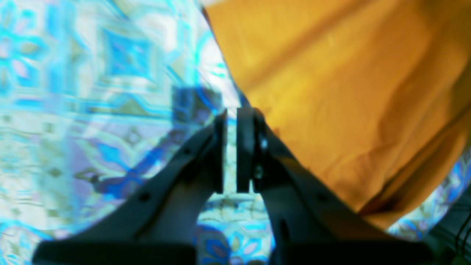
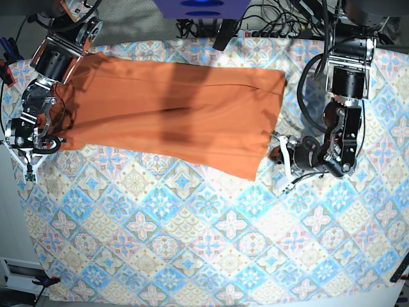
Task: Fold the T-shirt properly
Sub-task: 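Lift the held edge and fold it over toward the robot with both grippers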
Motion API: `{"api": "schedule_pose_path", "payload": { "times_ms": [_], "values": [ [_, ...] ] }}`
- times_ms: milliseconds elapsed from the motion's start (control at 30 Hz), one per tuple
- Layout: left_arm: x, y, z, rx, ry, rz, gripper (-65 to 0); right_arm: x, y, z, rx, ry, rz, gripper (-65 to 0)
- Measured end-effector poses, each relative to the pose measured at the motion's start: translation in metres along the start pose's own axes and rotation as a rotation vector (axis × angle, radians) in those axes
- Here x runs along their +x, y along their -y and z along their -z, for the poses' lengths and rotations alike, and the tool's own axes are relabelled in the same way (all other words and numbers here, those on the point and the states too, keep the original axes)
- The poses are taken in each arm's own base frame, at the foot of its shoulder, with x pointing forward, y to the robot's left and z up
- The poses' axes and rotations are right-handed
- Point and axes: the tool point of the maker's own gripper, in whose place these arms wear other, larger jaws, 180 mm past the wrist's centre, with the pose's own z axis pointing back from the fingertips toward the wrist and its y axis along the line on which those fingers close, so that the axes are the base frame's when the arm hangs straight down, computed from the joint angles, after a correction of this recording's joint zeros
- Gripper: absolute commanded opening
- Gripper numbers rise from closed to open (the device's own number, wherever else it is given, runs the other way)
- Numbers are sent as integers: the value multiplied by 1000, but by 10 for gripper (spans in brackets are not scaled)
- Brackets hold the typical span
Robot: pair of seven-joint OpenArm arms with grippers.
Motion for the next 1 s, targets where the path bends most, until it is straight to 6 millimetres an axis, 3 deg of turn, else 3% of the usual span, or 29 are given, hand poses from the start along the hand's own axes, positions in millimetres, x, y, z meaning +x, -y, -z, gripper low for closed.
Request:
{"api": "schedule_pose_path", "payload": {
  "times_ms": [133,300,700,833,1000],
  "values": [
    [-16,3,3,-7,-28,-11,-619,-15,1,0,-4,-38,-3,-640],
    [-29,4,4,-8,-52,-19,-619,-36,18,-9,-46,-46,51,-640],
    [-26,5,4,-12,-42,-21,-618,-39,23,-18,-69,-29,35,-640],
    [-3,5,4,-10,-4,-8,-607,-38,21,-17,-64,-28,29,-640],
    [32,10,3,-21,61,12,-439,-41,1,-14,-27,-36,39,-640]
  ]
}}
